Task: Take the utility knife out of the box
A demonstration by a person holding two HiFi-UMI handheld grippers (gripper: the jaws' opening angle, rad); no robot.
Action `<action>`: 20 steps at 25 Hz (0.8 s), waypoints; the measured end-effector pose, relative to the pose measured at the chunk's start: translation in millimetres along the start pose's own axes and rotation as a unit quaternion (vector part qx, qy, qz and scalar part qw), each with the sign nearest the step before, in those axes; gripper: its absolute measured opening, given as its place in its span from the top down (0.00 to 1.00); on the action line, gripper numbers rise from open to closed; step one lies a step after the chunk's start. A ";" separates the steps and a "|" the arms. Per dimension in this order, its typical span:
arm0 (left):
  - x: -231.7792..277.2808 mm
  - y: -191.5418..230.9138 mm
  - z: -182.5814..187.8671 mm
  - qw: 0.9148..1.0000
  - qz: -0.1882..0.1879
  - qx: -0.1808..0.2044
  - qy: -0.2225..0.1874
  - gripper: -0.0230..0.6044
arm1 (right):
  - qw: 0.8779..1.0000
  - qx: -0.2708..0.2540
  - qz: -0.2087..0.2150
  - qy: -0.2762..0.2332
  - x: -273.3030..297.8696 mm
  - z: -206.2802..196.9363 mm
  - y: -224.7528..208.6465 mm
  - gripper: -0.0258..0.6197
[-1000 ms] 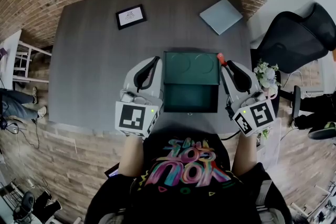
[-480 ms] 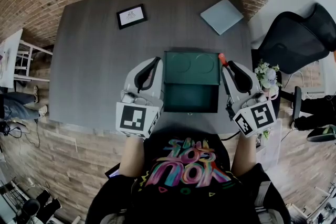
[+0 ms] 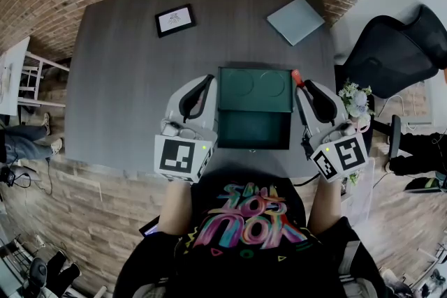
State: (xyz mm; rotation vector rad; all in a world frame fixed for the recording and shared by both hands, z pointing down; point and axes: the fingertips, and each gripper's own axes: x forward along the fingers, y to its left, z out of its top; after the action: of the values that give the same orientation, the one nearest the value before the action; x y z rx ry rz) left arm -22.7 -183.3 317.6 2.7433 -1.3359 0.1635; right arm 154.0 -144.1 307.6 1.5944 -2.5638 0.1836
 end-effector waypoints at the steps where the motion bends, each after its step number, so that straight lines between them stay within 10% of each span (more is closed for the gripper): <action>1: 0.2 0.0 0.0 1.000 0.001 -0.004 0.002 0.96 | 1.000 0.000 0.000 0.000 0.1 0.0 -0.2 0.84; 20: 0.6 0.2 -0.4 1.000 -0.001 -0.001 0.004 0.96 | 1.000 0.002 0.002 0.000 1.3 -0.4 0.6 0.84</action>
State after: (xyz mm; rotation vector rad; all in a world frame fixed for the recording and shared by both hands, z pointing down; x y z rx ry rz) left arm -22.6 -183.8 318.1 2.7388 -1.3302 0.1724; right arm 152.9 -144.9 308.1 1.5920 -2.5684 0.1885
